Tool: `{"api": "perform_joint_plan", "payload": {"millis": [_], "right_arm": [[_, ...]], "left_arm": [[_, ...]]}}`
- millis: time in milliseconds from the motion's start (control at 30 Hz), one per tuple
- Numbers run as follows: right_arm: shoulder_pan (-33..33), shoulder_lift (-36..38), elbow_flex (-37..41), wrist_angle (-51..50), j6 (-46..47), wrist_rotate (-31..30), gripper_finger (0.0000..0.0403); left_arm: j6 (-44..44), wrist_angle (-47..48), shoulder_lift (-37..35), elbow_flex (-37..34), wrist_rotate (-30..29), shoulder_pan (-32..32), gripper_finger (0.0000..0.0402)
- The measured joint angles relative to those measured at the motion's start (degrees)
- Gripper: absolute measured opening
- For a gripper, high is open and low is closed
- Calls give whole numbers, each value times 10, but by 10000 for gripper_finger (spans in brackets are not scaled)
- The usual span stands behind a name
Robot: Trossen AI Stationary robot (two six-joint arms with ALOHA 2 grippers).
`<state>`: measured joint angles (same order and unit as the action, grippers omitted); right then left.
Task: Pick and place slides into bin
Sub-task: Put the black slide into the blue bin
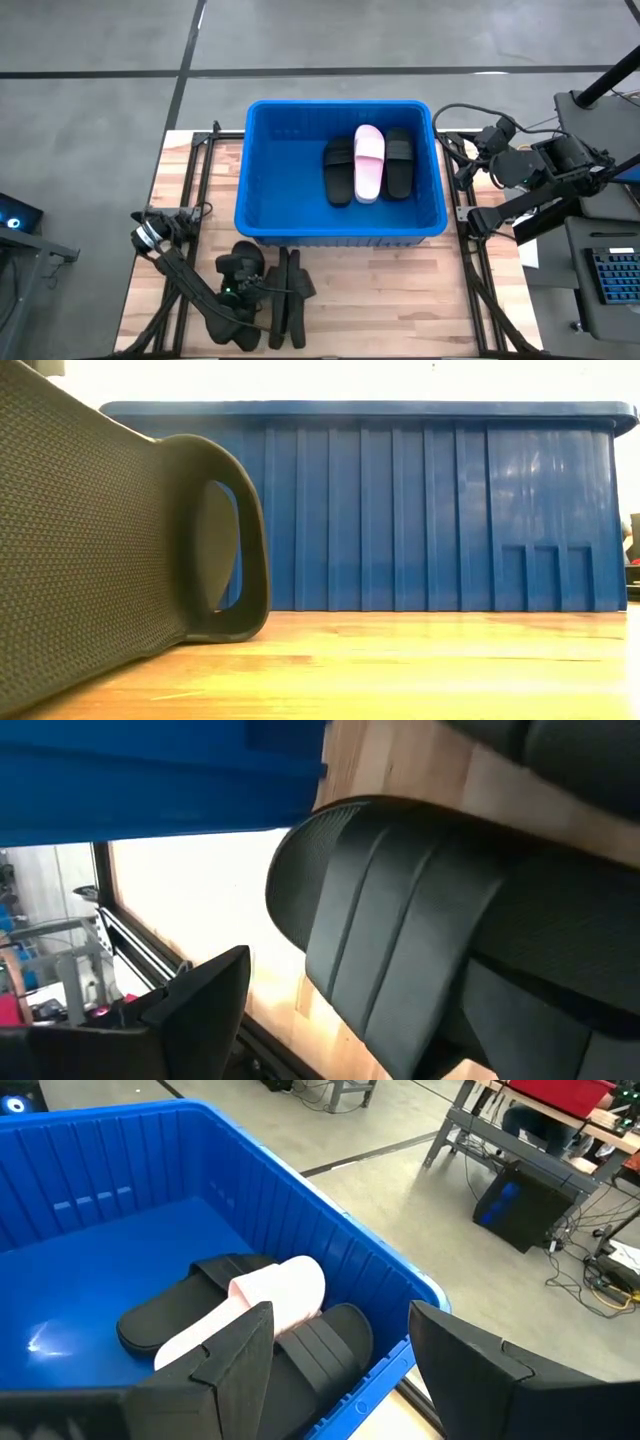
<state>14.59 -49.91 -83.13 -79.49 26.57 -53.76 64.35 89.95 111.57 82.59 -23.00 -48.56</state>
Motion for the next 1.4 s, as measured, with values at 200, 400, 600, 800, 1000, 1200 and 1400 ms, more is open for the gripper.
{"api": "perform_joint_plan", "payload": {"millis": [200,400,600,800,1000,1200,1400], "right_arm": [[0,0,0,0,0,0,224],[0,0,0,0,0,2,224],[0,0,0,0,0,2,224],[0,0,0,0,0,2,224],[0,0,0,0,0,2,224],[0,0,0,0,0,2,224],[0,0,0,0,0,2,224]], "left_arm": [[-2,-19,0,-34,2,0,328],[-1,-25,0,-70,2,4,328],[-2,-25,0,-76,17,8,287],[-2,-22,0,-68,52,8,173],[-10,1,-3,-48,81,8,36],[-40,1,-42,-45,145,6,12],[-69,1,-125,-46,221,5,3]]}}
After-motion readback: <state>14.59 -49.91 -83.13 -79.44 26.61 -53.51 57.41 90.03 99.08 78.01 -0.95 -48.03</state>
